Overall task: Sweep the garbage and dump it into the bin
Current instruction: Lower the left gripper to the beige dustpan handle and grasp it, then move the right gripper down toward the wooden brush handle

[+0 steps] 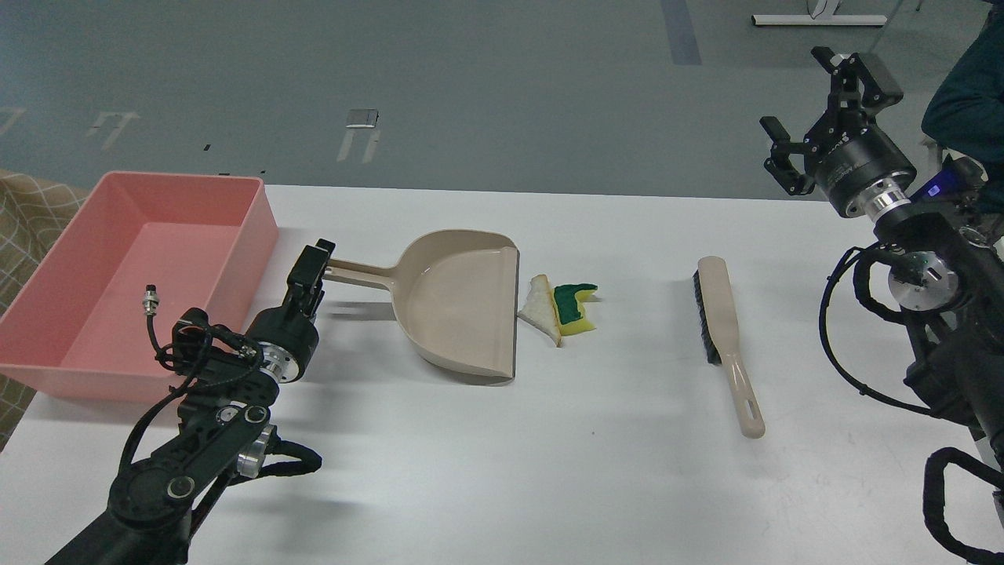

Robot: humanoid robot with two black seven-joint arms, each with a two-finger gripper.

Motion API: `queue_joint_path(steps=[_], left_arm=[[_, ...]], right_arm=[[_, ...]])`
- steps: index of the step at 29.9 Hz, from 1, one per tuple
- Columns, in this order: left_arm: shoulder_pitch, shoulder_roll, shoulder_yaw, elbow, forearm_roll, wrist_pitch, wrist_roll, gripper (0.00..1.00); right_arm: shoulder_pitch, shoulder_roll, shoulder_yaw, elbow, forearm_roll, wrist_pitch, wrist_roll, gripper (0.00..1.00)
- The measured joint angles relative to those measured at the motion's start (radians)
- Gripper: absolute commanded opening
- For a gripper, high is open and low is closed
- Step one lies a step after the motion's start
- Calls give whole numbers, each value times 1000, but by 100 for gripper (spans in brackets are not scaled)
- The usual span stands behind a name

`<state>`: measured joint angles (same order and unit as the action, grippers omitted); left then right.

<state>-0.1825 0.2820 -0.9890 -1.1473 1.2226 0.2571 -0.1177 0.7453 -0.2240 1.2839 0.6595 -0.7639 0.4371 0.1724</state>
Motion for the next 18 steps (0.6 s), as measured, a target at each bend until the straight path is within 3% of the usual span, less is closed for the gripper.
queue_joint_path(steps=[10,13,15,18], left_arm=[[-36,-22,33,45,-5,19,-3,54],[-46,-24,33,55,-6,19,-3,50],[-49,-24,33,58,-6,19,-2,42],[-50,-25,33,60,-7,19,-1,20]], right_arm=[[0,-1,1,0,0,0,1,100],[0,-2,1,0,1,0,1,100],[0,-2,1,0,1,0,1,100],[0,-2,1,0,1,0,0,100]])
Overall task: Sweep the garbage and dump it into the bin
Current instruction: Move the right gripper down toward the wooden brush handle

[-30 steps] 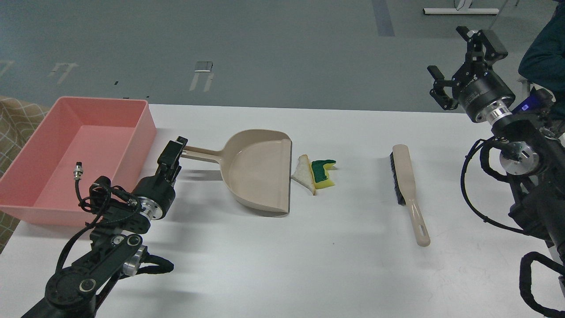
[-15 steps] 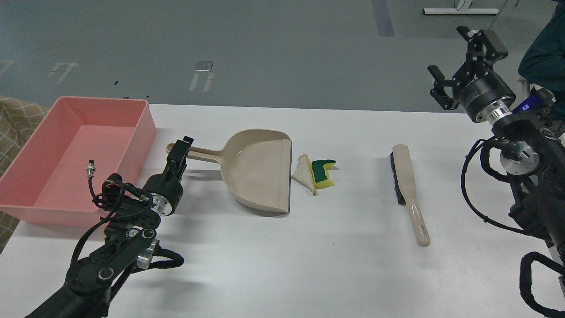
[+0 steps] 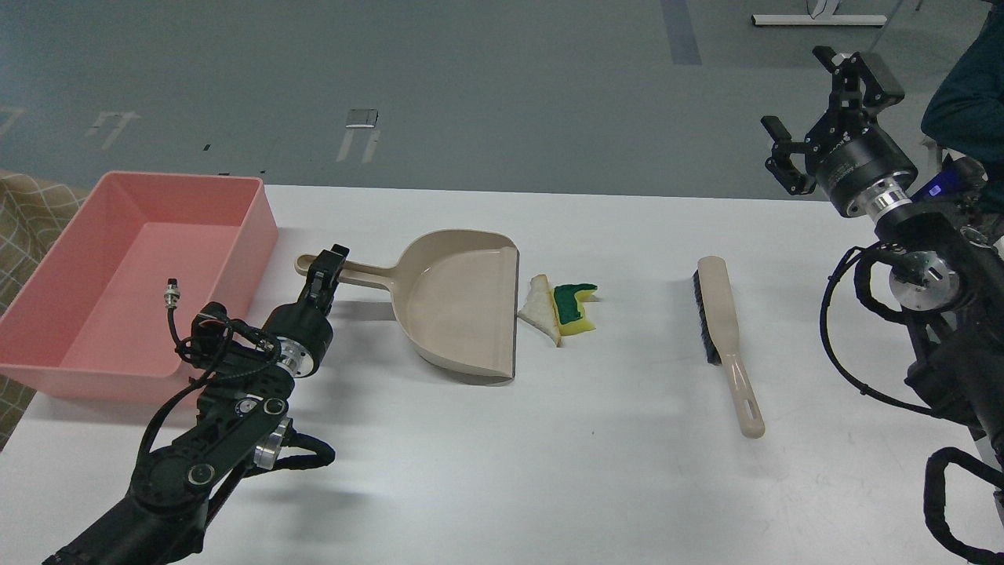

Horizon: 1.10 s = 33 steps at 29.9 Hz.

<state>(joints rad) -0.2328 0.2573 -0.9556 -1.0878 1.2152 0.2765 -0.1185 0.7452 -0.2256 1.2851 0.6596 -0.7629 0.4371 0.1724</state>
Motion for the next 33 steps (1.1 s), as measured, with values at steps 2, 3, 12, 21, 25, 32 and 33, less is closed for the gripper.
queue_joint_path(steps=[2,3,12,21,25,32,33], left_arm=[[0,-1,0,0,-1,0,1,7],[0,-1,0,0,-1,0,1,3],[-1,2,0,0,-2,0,3,0],[-19,1,0,0,-1,1,1,0],[-27,-1,0,0,-1,18,-2,0],[-31,-8,0,0,-2,42,-16,0],[-31,-8,0,0,-2,44,-20,0]], right_arm=[[0,0,0,0,0,0,0,100],[0,0,0,0,0,0,0,100],[1,-18,-1,3,-3,0,-2,100],[6,-246,-225,141,-1,-3,-16,100],[-10,-439,-420,338,-2,-3,-59,99],[-16,-755,-657,649,-57,-13,-113,100],[-15,-788,-671,678,-79,-13,-122,100]])
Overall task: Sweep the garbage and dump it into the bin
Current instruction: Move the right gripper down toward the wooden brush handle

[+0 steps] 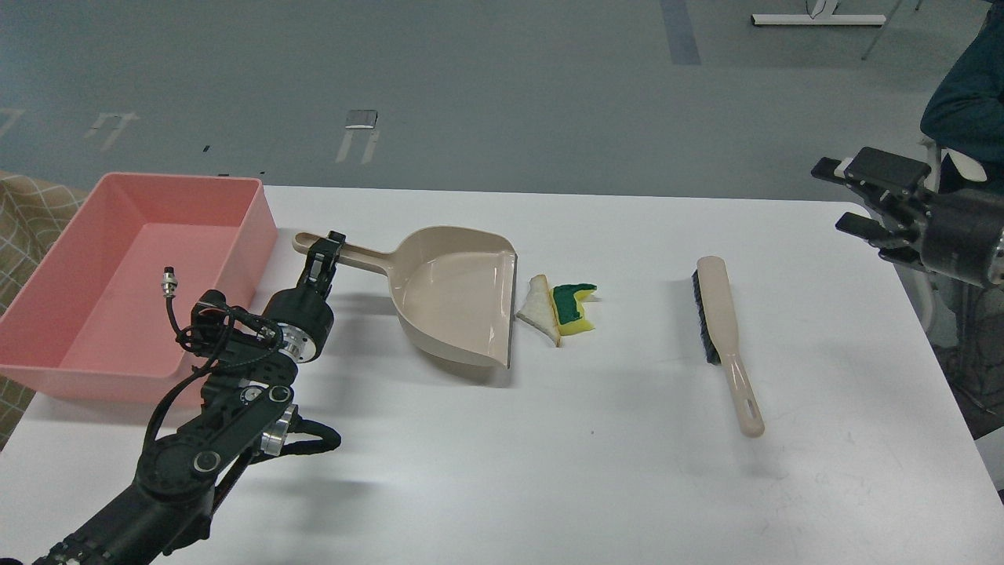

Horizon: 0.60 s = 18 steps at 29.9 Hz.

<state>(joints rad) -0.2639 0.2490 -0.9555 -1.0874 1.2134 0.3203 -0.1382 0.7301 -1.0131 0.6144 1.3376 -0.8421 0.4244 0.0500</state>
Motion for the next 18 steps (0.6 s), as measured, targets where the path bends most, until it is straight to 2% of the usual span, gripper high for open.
queue_joint_path(steps=[7,12,18], left_arm=[[0,-7,0,0,0,3,-7,0],[0,-16,0,-1,1,3,-8,0],[0,-17,0,-4,3,3,-8,0]], right_arm=[[-9,-152,-111,155,-179,12,-37,99],[-9,-162,-170,210,-237,13,-62,98],[-13,-147,-180,253,-248,13,-136,94]])
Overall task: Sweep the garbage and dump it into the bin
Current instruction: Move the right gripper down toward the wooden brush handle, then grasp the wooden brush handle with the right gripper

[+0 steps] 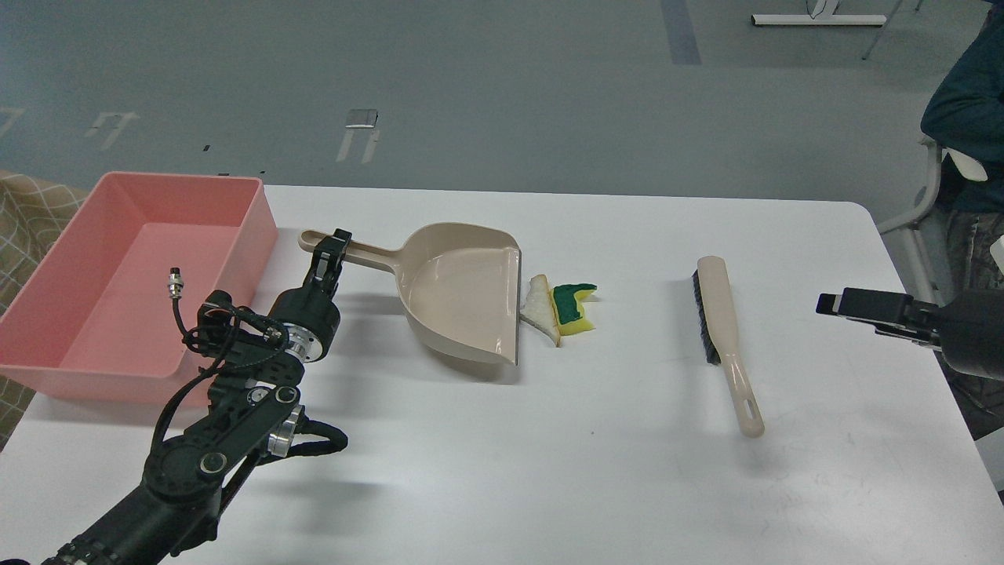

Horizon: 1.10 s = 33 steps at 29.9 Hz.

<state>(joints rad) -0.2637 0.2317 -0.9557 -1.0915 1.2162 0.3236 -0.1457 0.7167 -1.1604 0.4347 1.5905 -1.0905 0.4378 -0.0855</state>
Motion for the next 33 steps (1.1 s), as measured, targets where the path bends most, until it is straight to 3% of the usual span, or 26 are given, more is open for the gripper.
queue_joint_path(steps=[9,33], left_arm=[[3,0,0,-5,0,0,0,0],[1,1,0,-12,0,0,-1,0]], right_arm=[[-5,88,-24,3,0,14,-86,89],[-6,235,-71,-1,-1,19,-164,85]])
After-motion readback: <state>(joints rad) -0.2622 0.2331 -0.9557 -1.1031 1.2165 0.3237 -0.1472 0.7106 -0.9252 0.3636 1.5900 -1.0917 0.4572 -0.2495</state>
